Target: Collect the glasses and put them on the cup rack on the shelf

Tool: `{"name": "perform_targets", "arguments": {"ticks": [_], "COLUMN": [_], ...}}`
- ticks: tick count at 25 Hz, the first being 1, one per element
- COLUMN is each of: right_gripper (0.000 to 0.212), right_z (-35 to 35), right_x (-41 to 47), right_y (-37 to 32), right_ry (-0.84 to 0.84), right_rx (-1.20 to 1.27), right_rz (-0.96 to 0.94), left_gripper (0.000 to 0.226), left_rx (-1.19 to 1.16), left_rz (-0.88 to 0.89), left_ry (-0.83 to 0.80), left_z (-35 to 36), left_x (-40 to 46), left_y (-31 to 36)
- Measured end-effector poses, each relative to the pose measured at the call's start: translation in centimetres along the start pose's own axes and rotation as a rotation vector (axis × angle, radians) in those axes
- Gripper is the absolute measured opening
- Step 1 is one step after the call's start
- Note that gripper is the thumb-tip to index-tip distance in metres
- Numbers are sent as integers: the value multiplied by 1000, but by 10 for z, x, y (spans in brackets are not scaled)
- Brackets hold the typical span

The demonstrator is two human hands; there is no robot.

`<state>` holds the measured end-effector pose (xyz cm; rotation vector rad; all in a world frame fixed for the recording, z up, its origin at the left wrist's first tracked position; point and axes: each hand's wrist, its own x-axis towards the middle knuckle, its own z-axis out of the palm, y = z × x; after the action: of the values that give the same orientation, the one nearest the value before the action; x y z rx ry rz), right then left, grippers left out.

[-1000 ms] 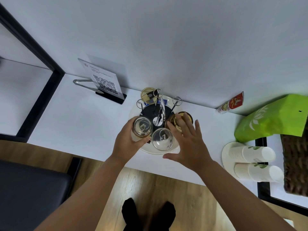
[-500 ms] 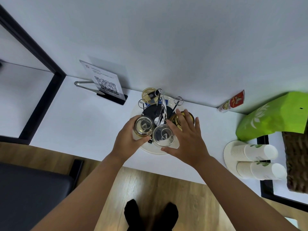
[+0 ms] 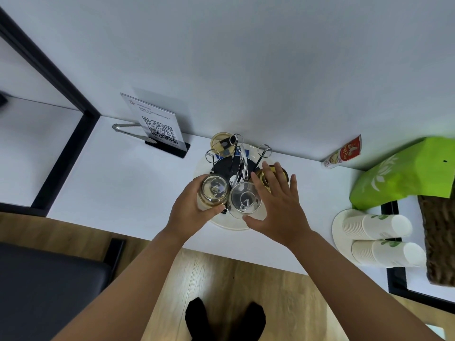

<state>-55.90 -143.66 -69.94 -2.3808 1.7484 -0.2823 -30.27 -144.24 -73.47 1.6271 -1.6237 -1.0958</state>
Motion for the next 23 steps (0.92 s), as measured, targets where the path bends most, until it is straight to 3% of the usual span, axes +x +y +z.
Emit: {"name": "perform_targets", "arguments": {"ticks": [10,23], "right_gripper": [96,106], "right_z": [3,0], "right_x": [-8,-12], "right_y": [4,-1], "right_ry": [30,11], "right_rx": [39,50], "right_rz": [-52,-48], "left_gripper": [78,90], "left_rx": [-1,-11], "left_rz": [-6,-15], "left_ry": [3,-16], "left_z": [0,-5], "left_x": [-3,-4], "left_y": [2,10]}}
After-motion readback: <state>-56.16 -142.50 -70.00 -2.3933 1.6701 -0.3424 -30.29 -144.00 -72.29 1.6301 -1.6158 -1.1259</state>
